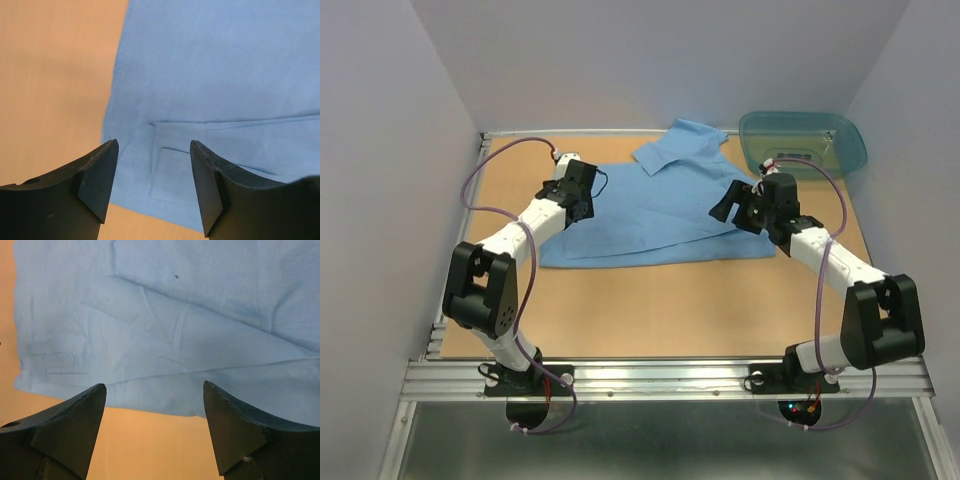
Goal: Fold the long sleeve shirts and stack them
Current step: Fold the shirt
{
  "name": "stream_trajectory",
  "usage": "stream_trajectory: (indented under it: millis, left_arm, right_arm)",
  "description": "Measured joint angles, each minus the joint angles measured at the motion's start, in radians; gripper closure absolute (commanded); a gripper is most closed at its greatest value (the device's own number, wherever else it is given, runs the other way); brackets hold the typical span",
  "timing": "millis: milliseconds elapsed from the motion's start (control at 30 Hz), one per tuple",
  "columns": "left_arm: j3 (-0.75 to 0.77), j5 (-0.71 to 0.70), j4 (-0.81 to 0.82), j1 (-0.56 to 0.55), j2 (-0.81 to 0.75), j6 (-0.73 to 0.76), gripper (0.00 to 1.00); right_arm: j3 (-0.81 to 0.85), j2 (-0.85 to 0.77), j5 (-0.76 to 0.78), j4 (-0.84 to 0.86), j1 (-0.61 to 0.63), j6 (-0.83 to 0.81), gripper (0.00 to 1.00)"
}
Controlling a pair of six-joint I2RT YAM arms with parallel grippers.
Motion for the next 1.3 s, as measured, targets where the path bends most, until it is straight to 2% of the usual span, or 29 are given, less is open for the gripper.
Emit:
stream_trajectory:
  millis: [133, 300, 567, 667, 900, 1033, 1133, 1300]
  left_arm:
    - [-0.003, 0.122, 0.041, -0.035, -0.089, -0.028, 0.32]
    - [-0.107, 0.291, 0.177, -0.069, -0.178, -0.086, 0.34]
    - [-0.242, 0.414, 0.299, -0.019, -0.059, -0.172, 0.35]
    - [-0.271, 0.430, 0.317, 0.019, -0.005, -0.209, 0.35]
    - [-0.299, 0.466, 0.386, 0.074, -0.004, -0.272, 0.35]
    - [-0.320, 0.487, 0.410, 0.091, -0.018, -0.295, 0.36]
    - [-0.327, 0.487, 0.397, 0.096, -0.032, -0.294, 0.36]
    - [-0.340, 0.478, 0.356, 0.102, -0.061, -0.284, 0.36]
  right_arm:
    - [0.001, 0.063, -0.063, 0.106, 0.005, 0.074, 0.17]
    - [0.014, 0.204, -0.150, 0.326, 0.023, 0.213, 0.17]
    - [0.007, 0.409, -0.181, 0.621, 0.027, 0.373, 0.17]
    - [-0.051, 0.440, -0.176, 0.716, 0.010, 0.401, 0.17]
    - [-0.275, 0.435, -0.210, 0.909, -0.174, 0.459, 0.17]
    - [-0.311, 0.388, -0.223, 0.907, -0.248, 0.442, 0.17]
    - [-0.301, 0.345, -0.229, 0.871, -0.257, 0.404, 0.16]
    - [-0.130, 0.328, -0.239, 0.755, -0.140, 0.348, 0.16]
